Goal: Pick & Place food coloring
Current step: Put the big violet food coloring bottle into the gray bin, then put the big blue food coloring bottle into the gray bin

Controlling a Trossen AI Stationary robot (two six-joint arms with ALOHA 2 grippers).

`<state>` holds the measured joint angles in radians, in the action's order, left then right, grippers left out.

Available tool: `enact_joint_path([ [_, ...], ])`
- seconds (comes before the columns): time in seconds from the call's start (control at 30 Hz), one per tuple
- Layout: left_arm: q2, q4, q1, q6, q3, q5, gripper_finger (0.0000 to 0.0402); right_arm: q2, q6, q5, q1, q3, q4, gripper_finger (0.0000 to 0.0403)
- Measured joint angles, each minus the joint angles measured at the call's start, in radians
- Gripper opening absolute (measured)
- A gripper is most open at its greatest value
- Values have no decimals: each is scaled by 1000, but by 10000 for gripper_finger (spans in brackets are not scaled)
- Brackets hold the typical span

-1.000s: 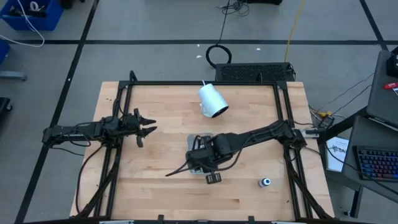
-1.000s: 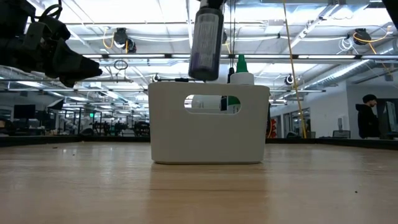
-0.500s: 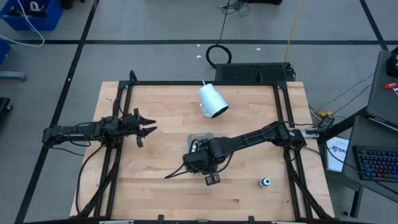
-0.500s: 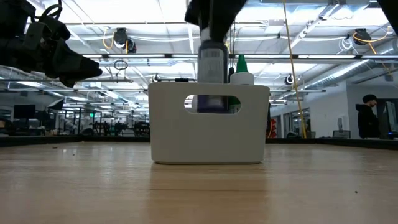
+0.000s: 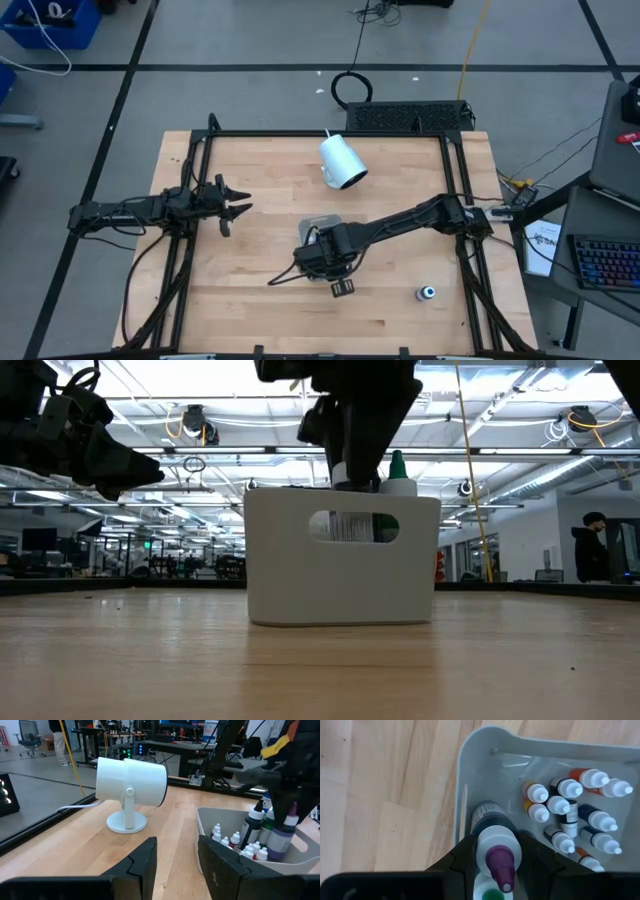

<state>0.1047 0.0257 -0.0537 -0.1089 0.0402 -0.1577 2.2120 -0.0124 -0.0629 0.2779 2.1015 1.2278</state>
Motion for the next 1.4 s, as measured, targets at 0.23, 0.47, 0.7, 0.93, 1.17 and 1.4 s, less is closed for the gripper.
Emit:
enact_joint_path([
  [0.23,0,0,0,0,0,0,148,-1,10,-43,-6,-48,-48,105],
  [0.47,0,0,0,0,0,0,147,-3,-8,-63,-8,-56,-55,105],
  [0.7,0,0,0,0,0,0,147,-2,-68,-78,-5,-59,-42,198],
  [0.93,0,0,0,0,0,0,147,-13,-100,-73,-2,-60,-51,241],
  [1.17,0,0,0,0,0,0,147,-80,-134,-41,2,-59,-49,225],
  [1.4,0,0,0,0,0,0,147,-207,-408,12,20,-58,51,221],
])
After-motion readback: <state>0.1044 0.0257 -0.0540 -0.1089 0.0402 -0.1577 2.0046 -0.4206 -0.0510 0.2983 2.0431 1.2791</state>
